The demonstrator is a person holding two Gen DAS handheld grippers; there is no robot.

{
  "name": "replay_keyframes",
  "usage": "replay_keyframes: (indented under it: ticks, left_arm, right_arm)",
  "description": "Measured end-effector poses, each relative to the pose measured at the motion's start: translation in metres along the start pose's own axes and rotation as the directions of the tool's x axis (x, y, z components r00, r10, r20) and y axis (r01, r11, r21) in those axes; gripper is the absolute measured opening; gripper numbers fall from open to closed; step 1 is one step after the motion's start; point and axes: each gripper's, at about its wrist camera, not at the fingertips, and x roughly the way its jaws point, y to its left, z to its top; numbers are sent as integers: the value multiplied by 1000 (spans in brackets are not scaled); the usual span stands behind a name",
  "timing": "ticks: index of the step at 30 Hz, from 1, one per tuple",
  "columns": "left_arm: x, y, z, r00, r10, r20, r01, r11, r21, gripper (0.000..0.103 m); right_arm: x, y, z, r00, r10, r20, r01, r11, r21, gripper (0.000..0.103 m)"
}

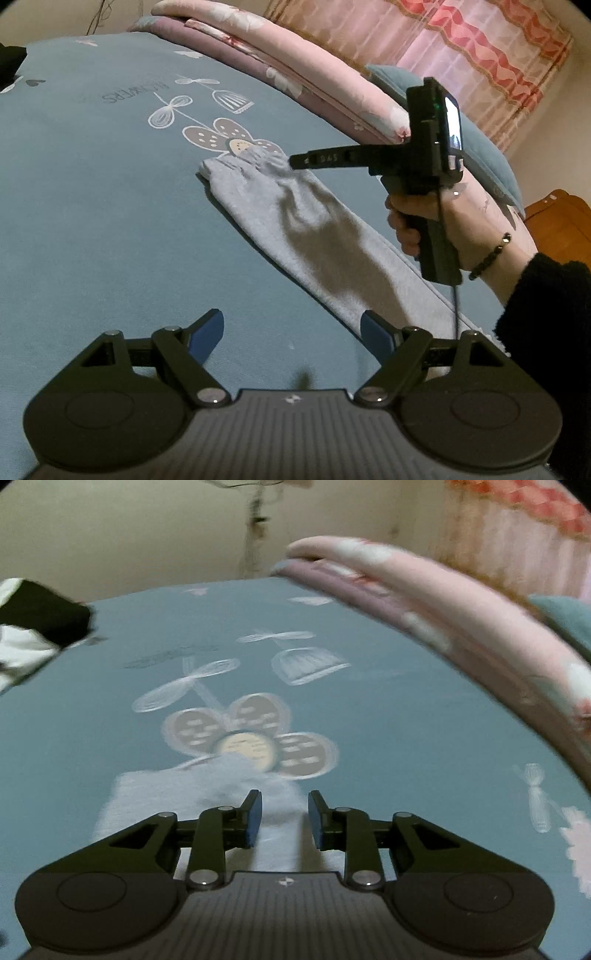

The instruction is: Fold clothes

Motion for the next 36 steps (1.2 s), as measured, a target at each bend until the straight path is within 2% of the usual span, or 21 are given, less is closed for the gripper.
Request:
replay_keyframes:
  ticks: [2, 5, 8, 11, 13, 16, 19, 26, 29, 32, 35, 36]
  left_arm:
    - [0, 0, 0, 1000, 6, -2, -6, 1000, -2, 81]
    - [0, 0, 1, 1000, 11, -3, -11, 1000, 3, 81]
    - [-1, 0, 2, 1000, 5, 0, -5, 1000, 5, 81]
    - [-2, -2, 3, 1000, 0, -3, 0, 1000, 11, 82]
    - [-2, -3, 2, 1000, -2, -4, 2, 1000, 20, 82]
    - [-5, -5, 2, 1000, -15, -3, 15, 1000, 23, 82]
    - [-10, -8, 3, 999, -50, 4, 50, 999, 21, 82]
    - [-10, -16, 1, 998, -67, 5, 66, 997, 46, 84]
    - [-10, -17, 1, 997, -70, 7, 70, 997, 44, 84]
    - [-13, -20, 1, 997, -81, 5, 81, 995, 50, 84]
    - [-16, -22, 1, 996, -94, 4, 94, 994, 56, 84]
    - [-18, -24, 1, 995, -104, 8, 103, 993, 58, 84]
  right_arm:
    - [4, 14, 1, 997, 53, -63, -55, 998, -33, 31]
    - [23, 36, -3, 986, 51, -159, -59, 997, -46, 31]
    - [37, 48, -2, 992, 43, -120, -44, 999, -3, 33]
    - [36, 47, 4, 992, 88, -93, -85, 996, 35, 32]
    - [20, 43, 9, 990, 115, -77, -116, 993, 0, 33]
    - [-16, 26, 10, 997, 67, -43, -67, 998, 12, 40]
    - [-38, 0, -2, 997, 14, -75, -10, 999, 48, 41]
    - [-15, -30, -53, 980, -21, -200, 56, 984, 168, 42]
    - [-6, -34, -52, 992, -32, -122, 60, 971, 232, 45]
    - [-7, -27, -41, 987, -57, -152, 84, 981, 175, 45]
    - [-36, -22, -38, 983, -78, -166, 92, 993, 78, 47]
    - [-47, -25, -41, 981, -83, -178, 98, 992, 76, 47]
